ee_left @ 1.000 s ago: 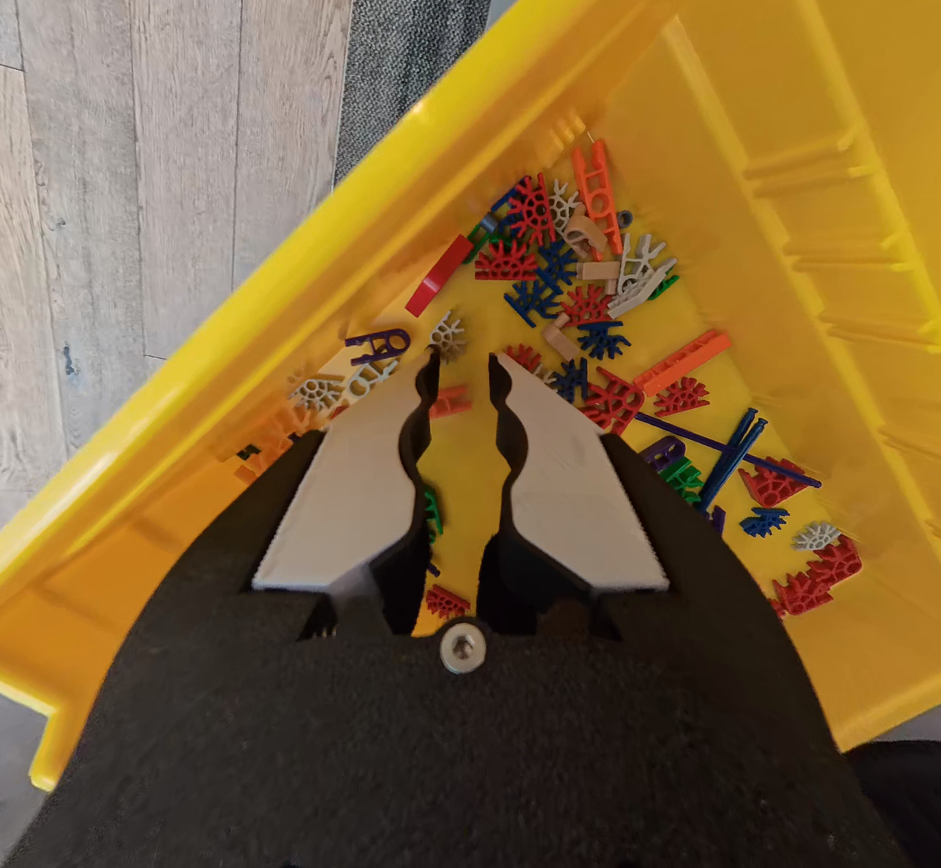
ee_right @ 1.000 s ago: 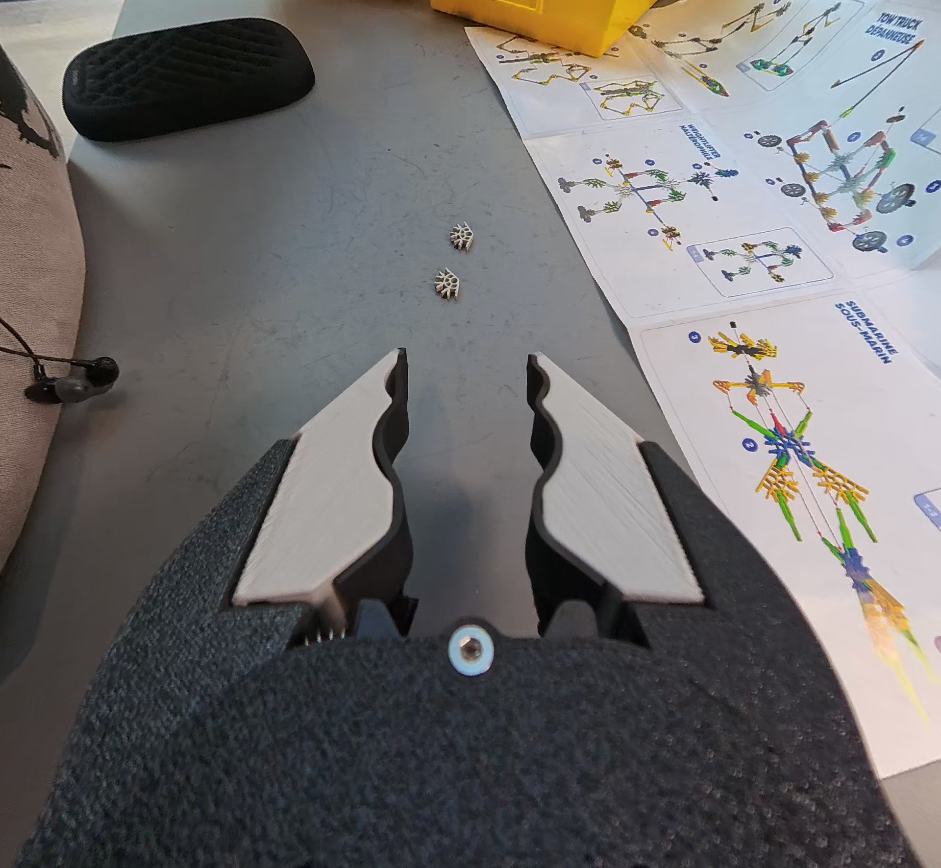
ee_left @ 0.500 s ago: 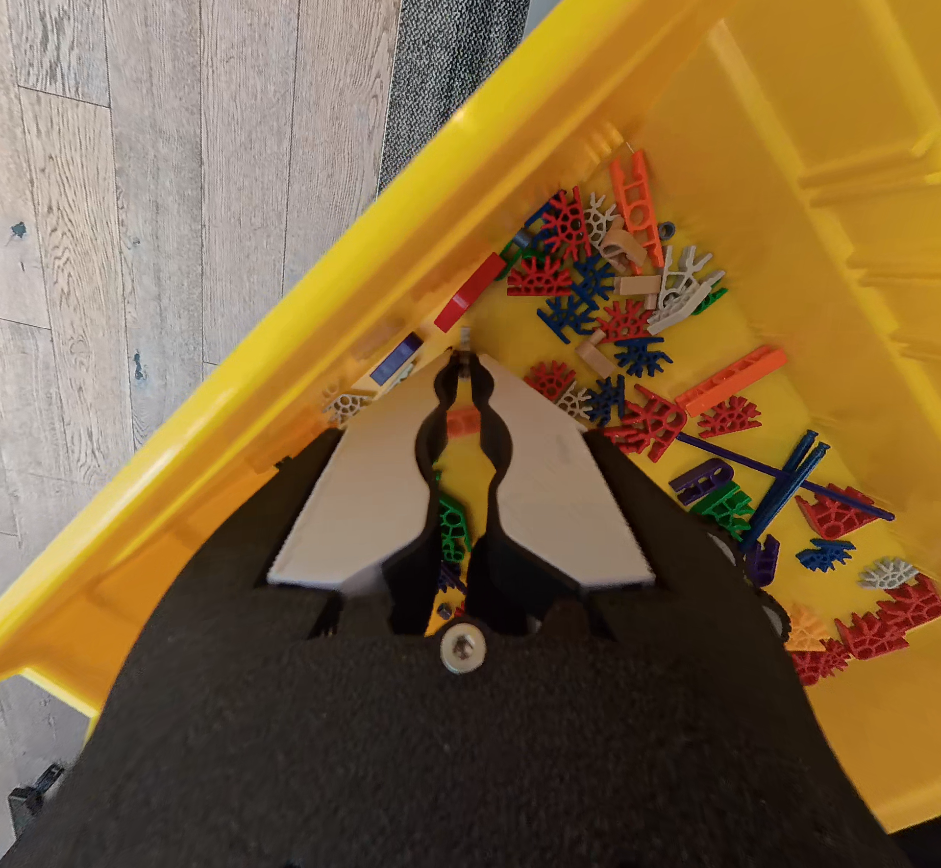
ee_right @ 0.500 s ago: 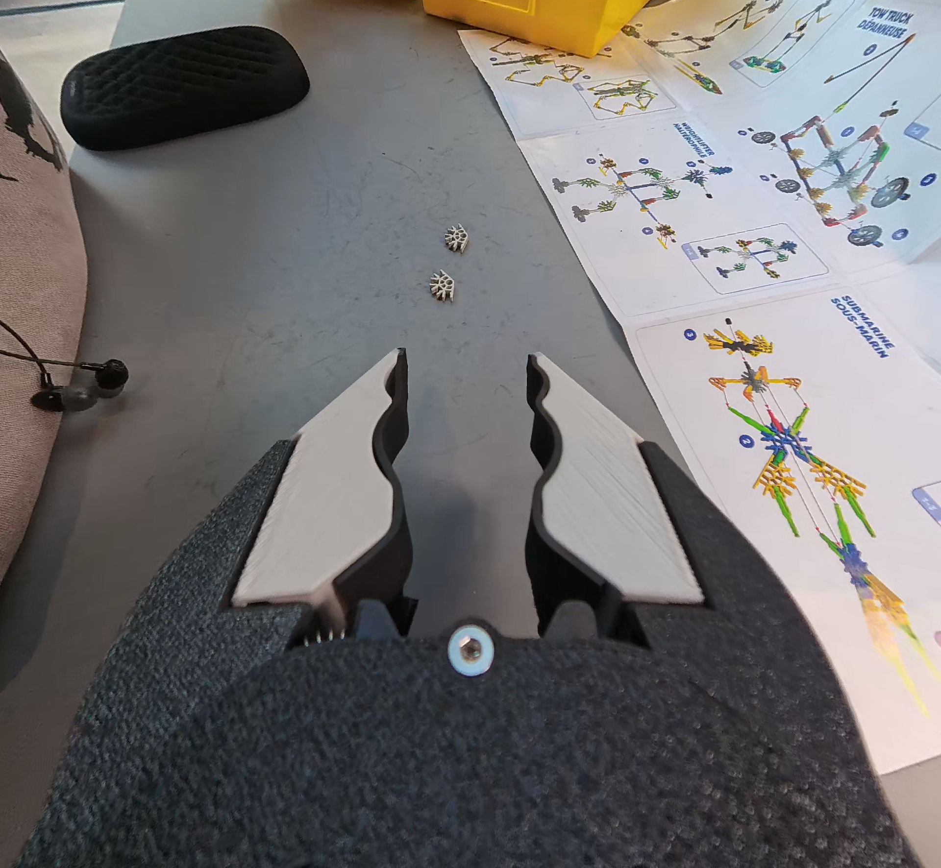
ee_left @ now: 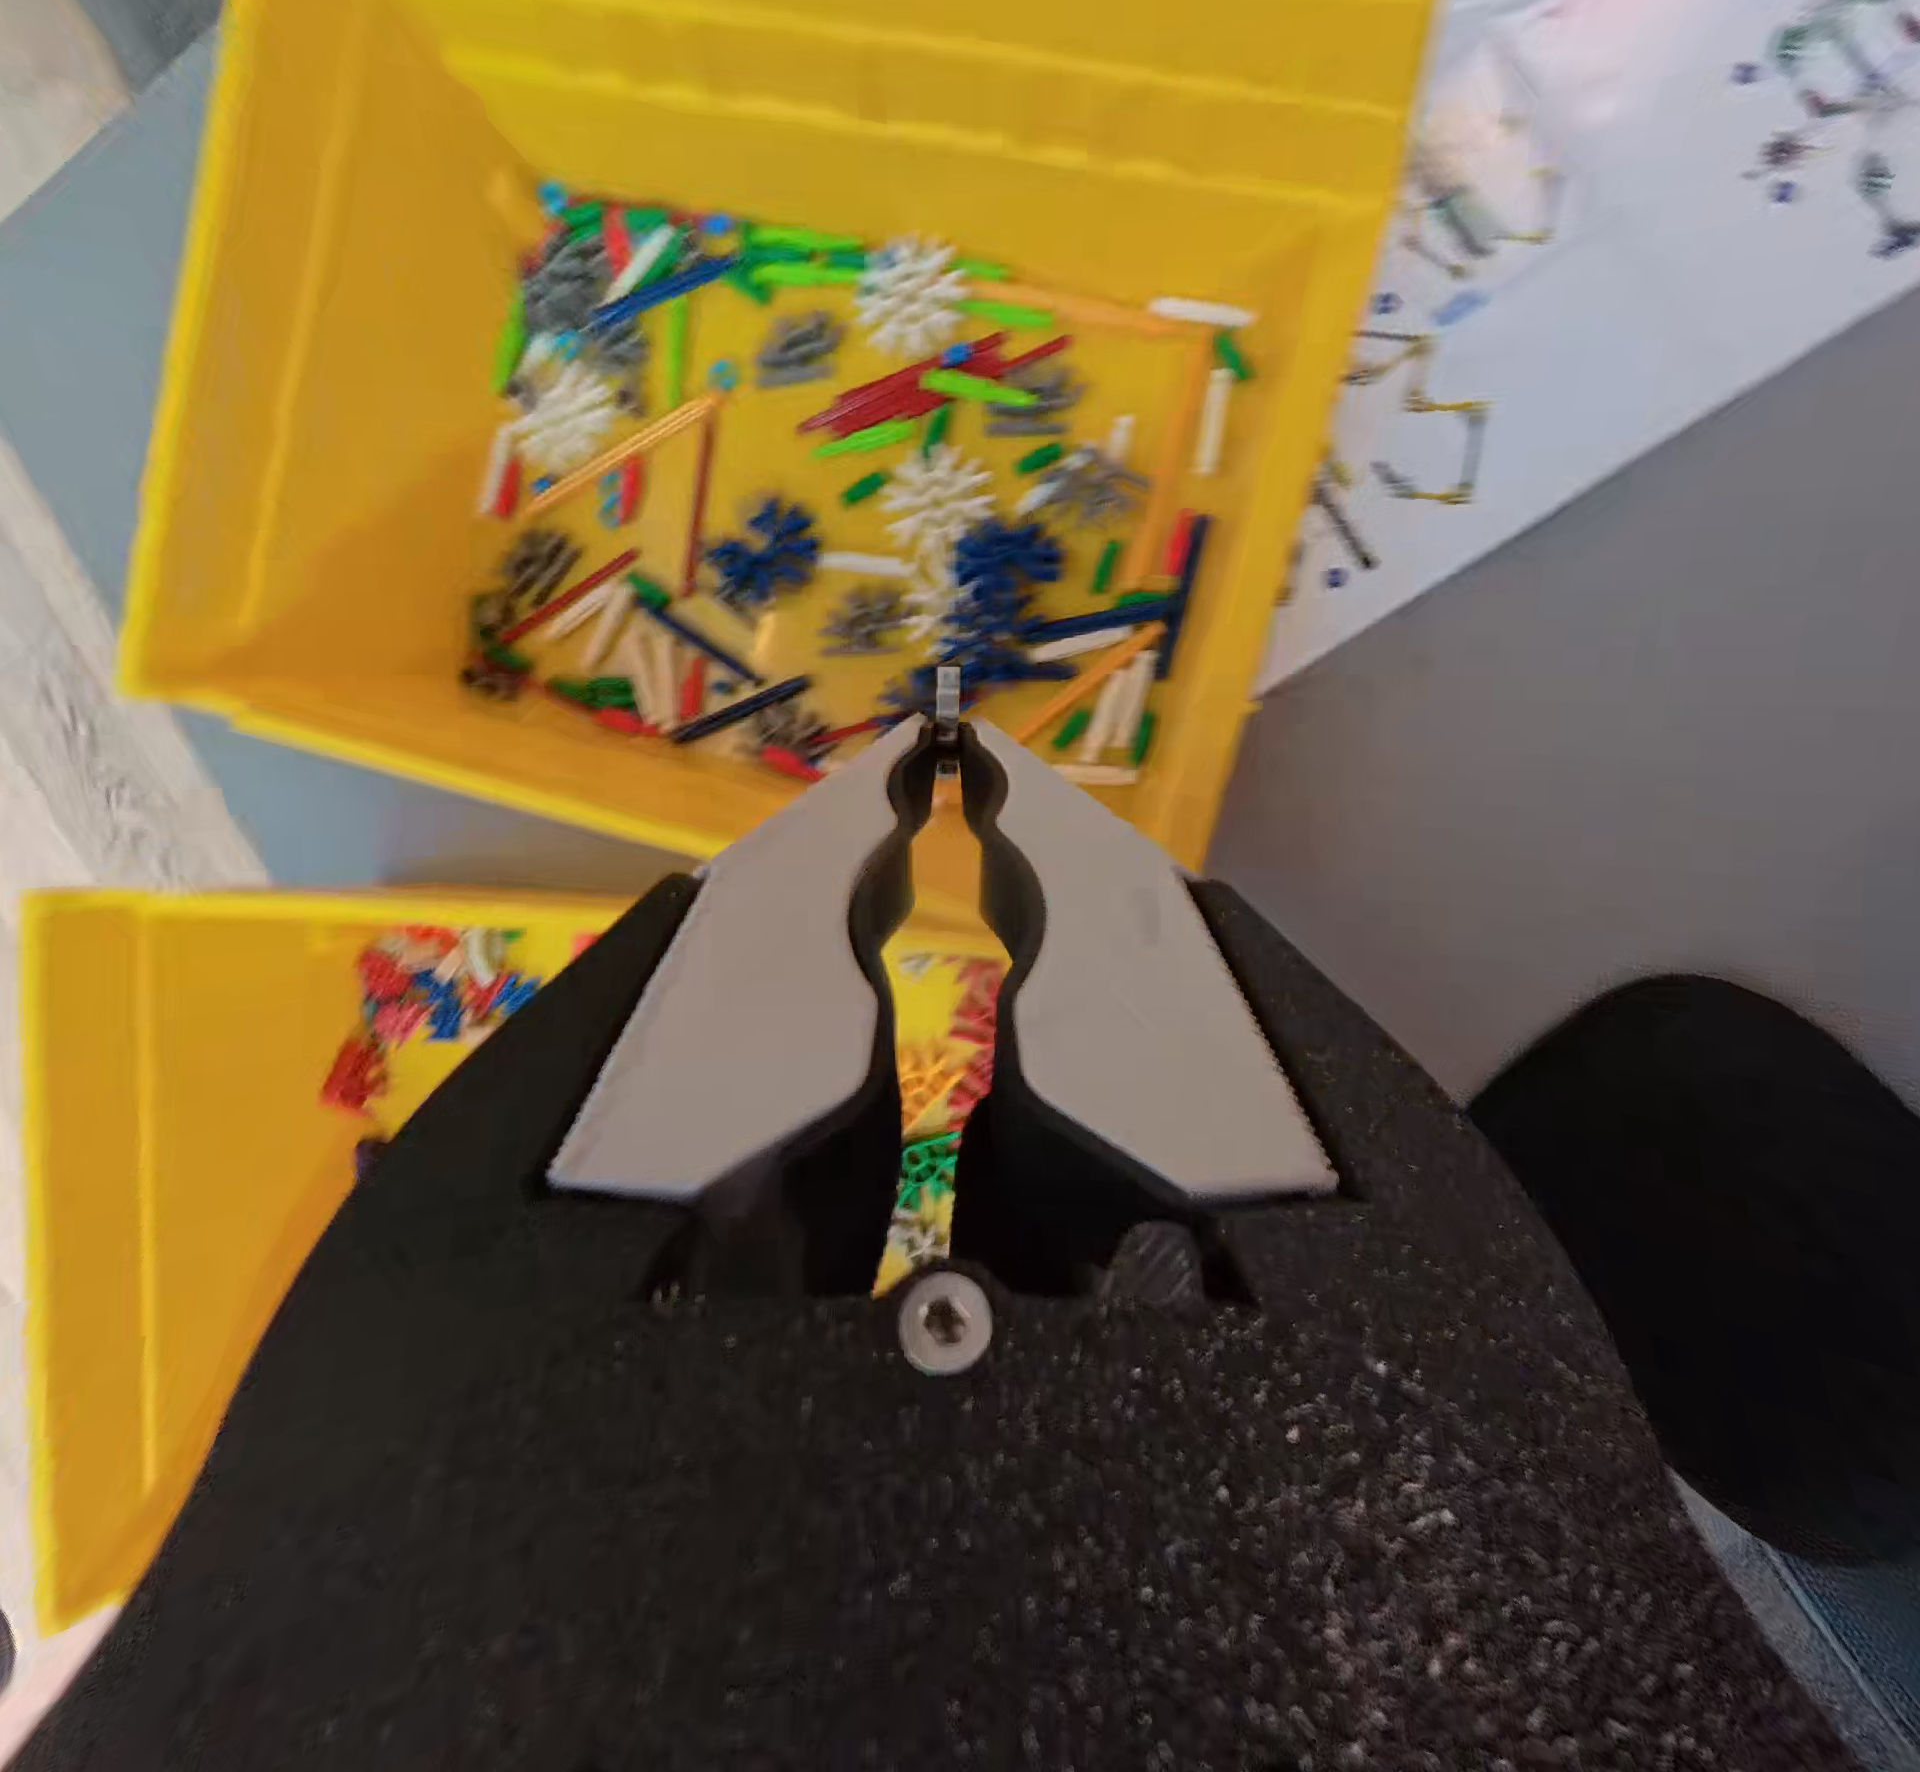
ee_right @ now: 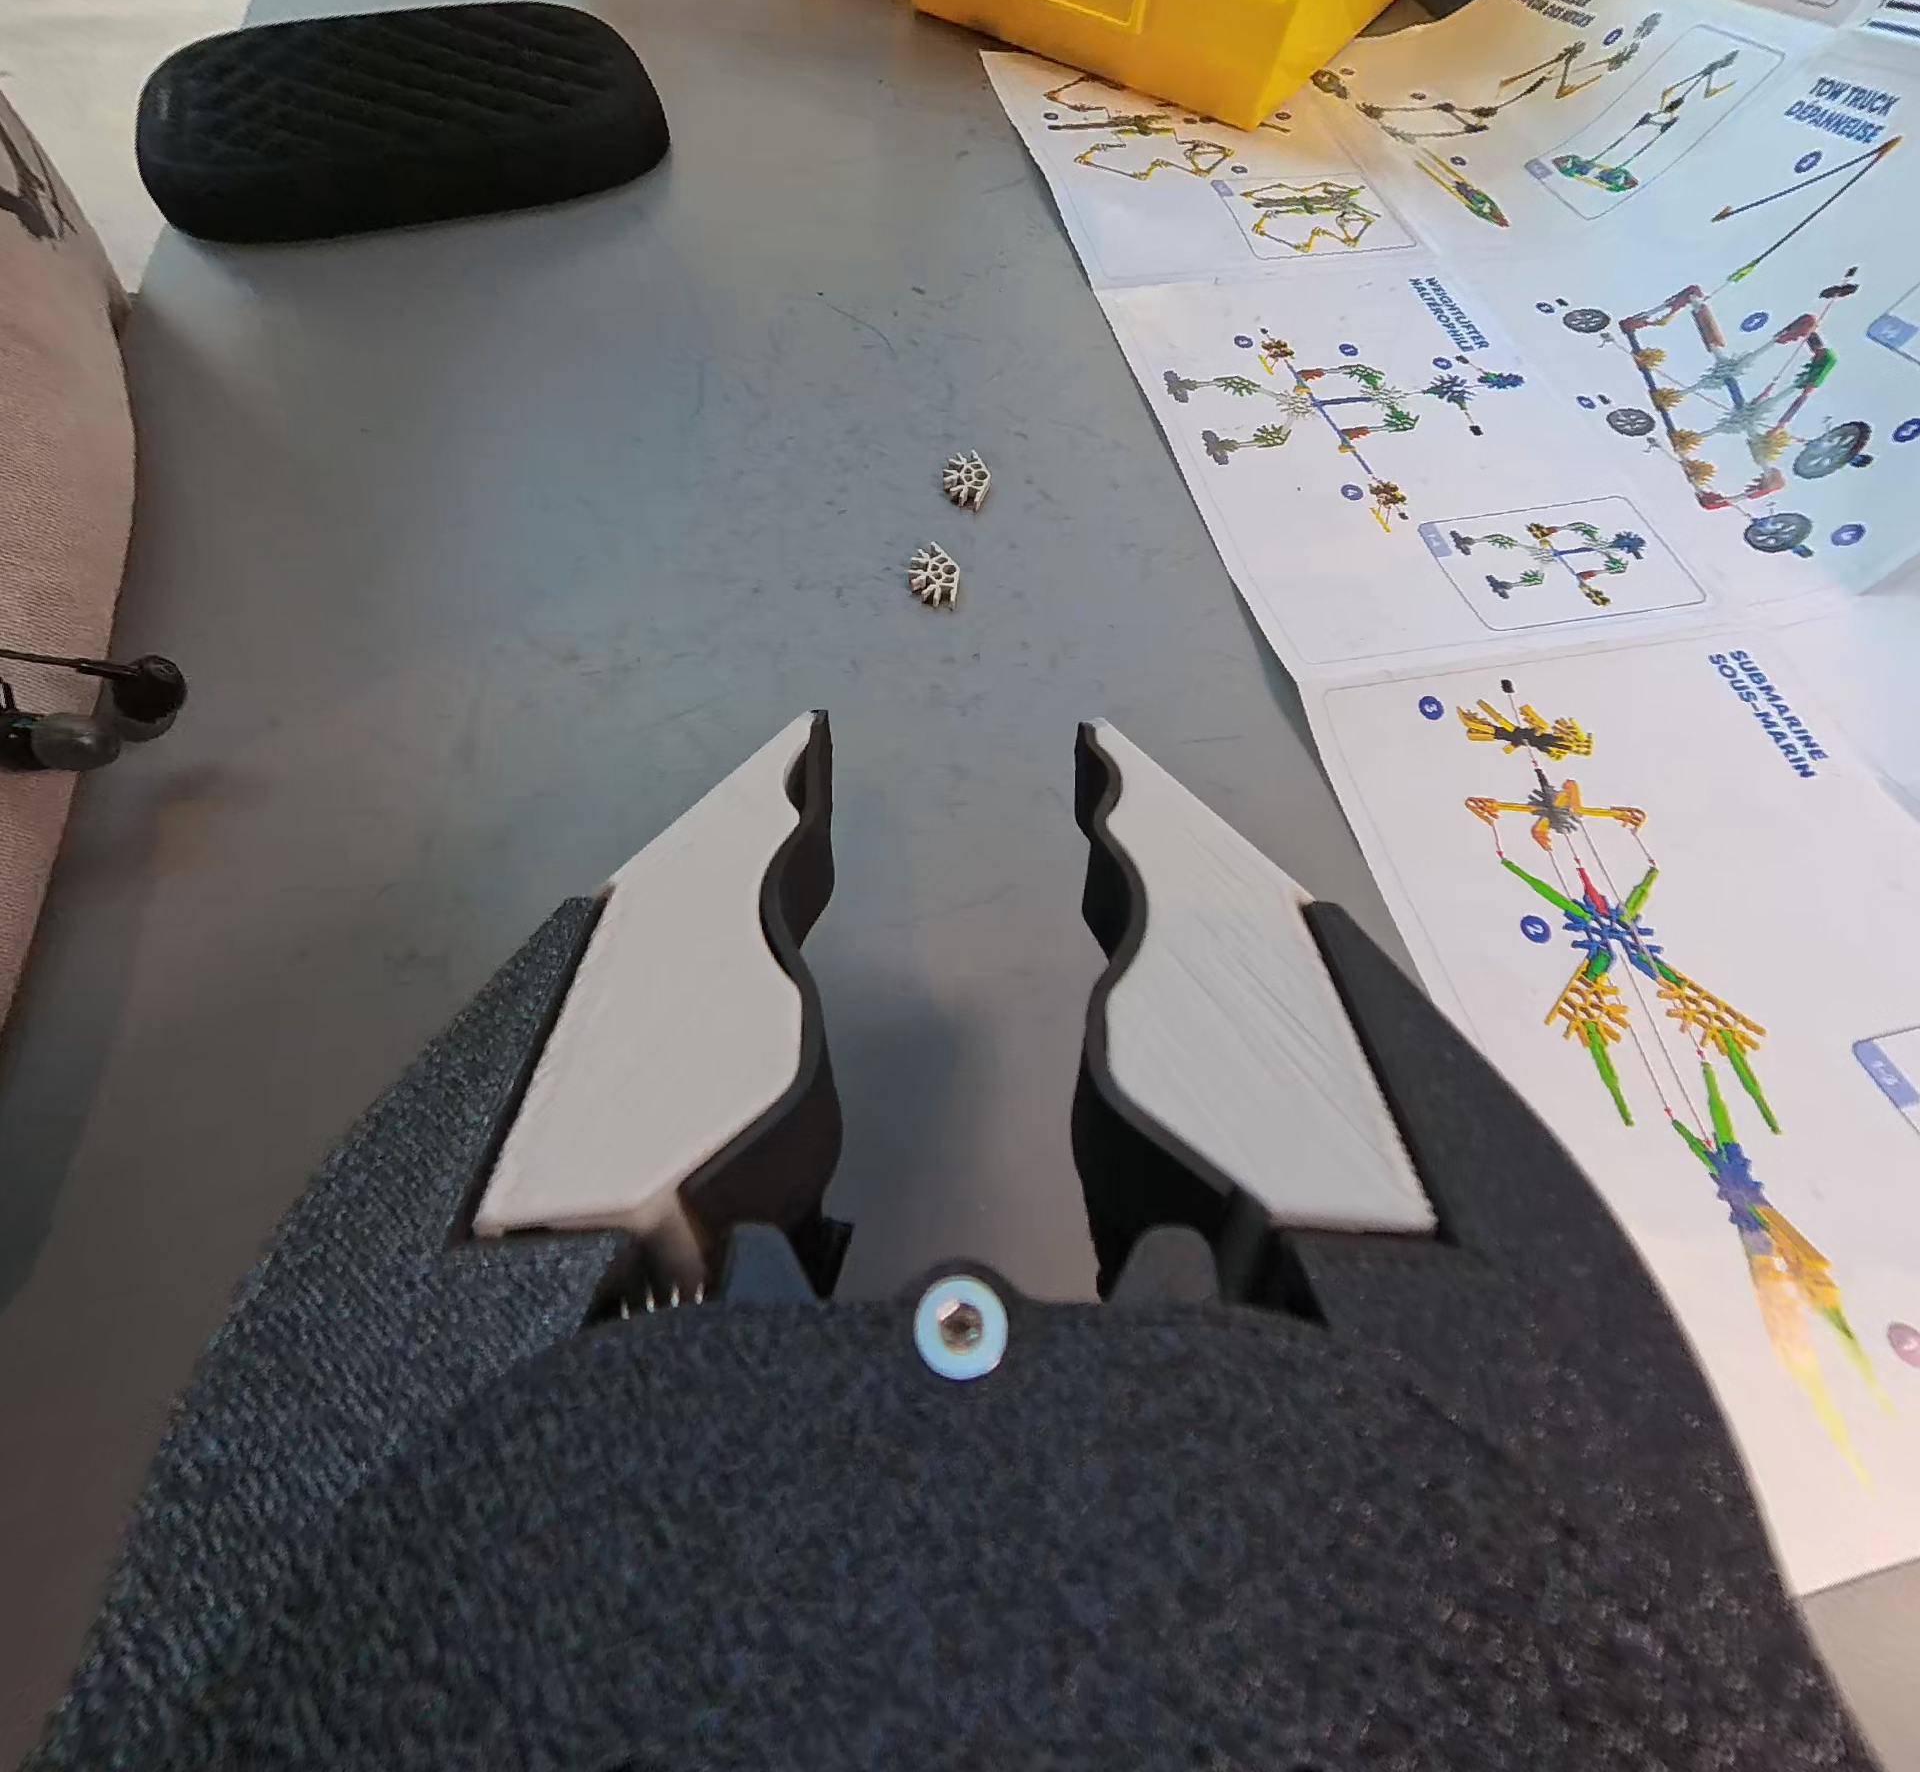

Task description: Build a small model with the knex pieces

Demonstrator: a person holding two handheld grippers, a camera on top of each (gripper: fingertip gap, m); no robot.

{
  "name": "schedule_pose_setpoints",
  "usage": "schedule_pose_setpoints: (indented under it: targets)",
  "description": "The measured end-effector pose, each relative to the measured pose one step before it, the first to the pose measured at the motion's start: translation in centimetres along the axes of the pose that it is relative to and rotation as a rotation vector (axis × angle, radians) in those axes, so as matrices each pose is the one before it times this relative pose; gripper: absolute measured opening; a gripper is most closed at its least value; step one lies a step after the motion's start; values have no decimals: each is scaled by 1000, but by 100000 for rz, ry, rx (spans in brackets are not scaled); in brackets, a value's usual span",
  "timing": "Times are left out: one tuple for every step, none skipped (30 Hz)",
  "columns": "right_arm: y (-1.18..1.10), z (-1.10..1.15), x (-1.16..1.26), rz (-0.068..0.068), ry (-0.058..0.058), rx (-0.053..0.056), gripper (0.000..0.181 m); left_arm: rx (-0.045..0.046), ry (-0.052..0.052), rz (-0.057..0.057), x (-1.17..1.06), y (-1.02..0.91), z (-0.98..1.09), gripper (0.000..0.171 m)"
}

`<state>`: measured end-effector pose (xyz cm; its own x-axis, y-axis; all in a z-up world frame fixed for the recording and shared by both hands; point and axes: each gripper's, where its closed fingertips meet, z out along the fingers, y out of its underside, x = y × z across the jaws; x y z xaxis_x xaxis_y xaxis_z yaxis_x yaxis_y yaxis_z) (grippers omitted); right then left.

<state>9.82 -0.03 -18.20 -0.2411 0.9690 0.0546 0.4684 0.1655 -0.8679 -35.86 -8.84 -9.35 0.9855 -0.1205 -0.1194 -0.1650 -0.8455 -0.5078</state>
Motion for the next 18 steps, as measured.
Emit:
schedule_pose_setpoints:
  targets:
    - [-6, -10, -8, -321, 247, 68, 46, 2347, 6406, 7864, 4094, -1185, 449, 4]
    - [-33, -36, 26, -206, 389, 274, 46, 2109, 7325, 6508, 4023, -1147, 924, 4]
    - [-57, -62, 26, -196, 434, 424, 46, 1235, 7478, 5254, 3746, -951, 1394, 4]
    - [-54, -56, 51, -173, 553, 467, 47, 736, 6559, 4500, 3233, -805, 1734, 4]
    - [-59, -62, 58, -201, 652, 429, 49, 715, 5831, 4018, 2735, -672, 1905, 4]
    - [-23, -55, 40, -304, 532, 248, 51, 1094, 5156, 2664, 2258, -702, 2074, 4]
    - [40, -18, 42, -351, 531, -131, 53, 1281, 5202, 1121, 1806, -573, 1994, 4]
    - [106, 7, 87, -404, 697, -561, 55, 476, 5250, 404, 1557, -466, 2004, 4]
    - [140, 27, 97, -353, 693, -766, 57, 166, 3836, 467, 1070, -361, 1883, 4]
    - [135, 29, 63, -364, 519, -753, 58, -226, 1909, 351, 519, -139, 1450, 4]
    - [98, 11, 32, -388, 320, -514, 60, -1211, 2019, 147, 479, -42, 1414, 4]
    - [39, 0, 1, -361, 187, -226, 60, -844, 1589, -286, 341, -87, 1134, 4]
    - [25, -5, -21, -360, 131, -77, 60, -628, 1539, -550, 266, -18, 686, 6]
    - [37, -5, -21, -394, 33, -184, 60, -600, 1348, -422, 230, -31, 570, 12]
    - [66, 11, -42, -395, -66, -352, 60, -160, 435, 2, 100, -24, 204, 16]
    - [78, 21, -64, -454, -189, -430, 61, 488, -272, 215, -24, -69, -143, 18]
    - [82, 25, -78, -523, -269, -506, 61, 1000, -444, -148, -98, -102, -416, 20]
    - [95, 49, -82, -526, -244, -569, 61, 1916, -1467, -710, -328, -143, -702, 22]
